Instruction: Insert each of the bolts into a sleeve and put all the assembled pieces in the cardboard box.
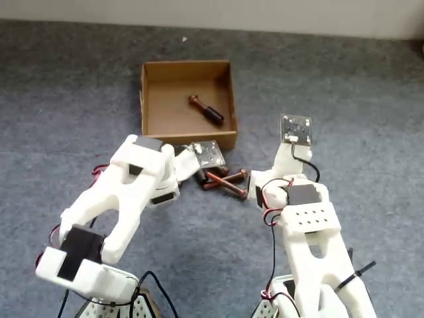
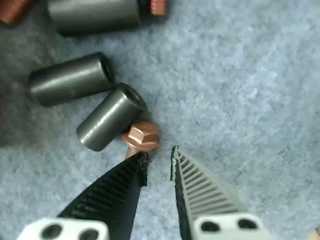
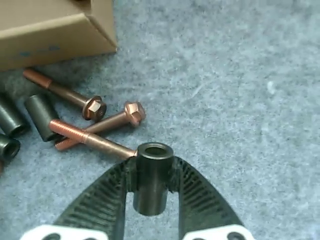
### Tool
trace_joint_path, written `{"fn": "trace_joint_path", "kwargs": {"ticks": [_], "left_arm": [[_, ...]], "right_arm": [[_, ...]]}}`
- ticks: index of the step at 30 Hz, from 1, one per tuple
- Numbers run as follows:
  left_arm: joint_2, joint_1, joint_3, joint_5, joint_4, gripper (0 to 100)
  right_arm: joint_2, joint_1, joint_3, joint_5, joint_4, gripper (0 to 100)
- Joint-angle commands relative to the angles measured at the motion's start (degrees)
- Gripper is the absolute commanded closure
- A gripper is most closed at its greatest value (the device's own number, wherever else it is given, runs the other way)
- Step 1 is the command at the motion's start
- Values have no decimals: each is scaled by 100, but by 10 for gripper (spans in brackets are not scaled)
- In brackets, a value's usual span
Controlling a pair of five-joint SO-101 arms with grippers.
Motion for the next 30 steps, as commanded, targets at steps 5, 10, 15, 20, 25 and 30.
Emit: {"fn": "trace_joint_path", "kwargs": {"ticks": [5,10,15,20,25,30], "left_arm": [[585,-66,-664,-35,-26,889],[-13,-180,-646,-26,44,888],[-673,-418,-664,-26,193,880],[-365,-444,-673,-35,176,843],[497,-426,-708,-35,-343,842],[910,-462,-866,334,-615,843]], "right_arm": [[-198,48,57,53,-92,994],[-198,48,75,62,-101,994],[-198,48,75,70,-110,994],[-189,40,75,70,-110,994],[-189,40,92,70,-110,994],[-189,40,92,70,-110,994]]}}
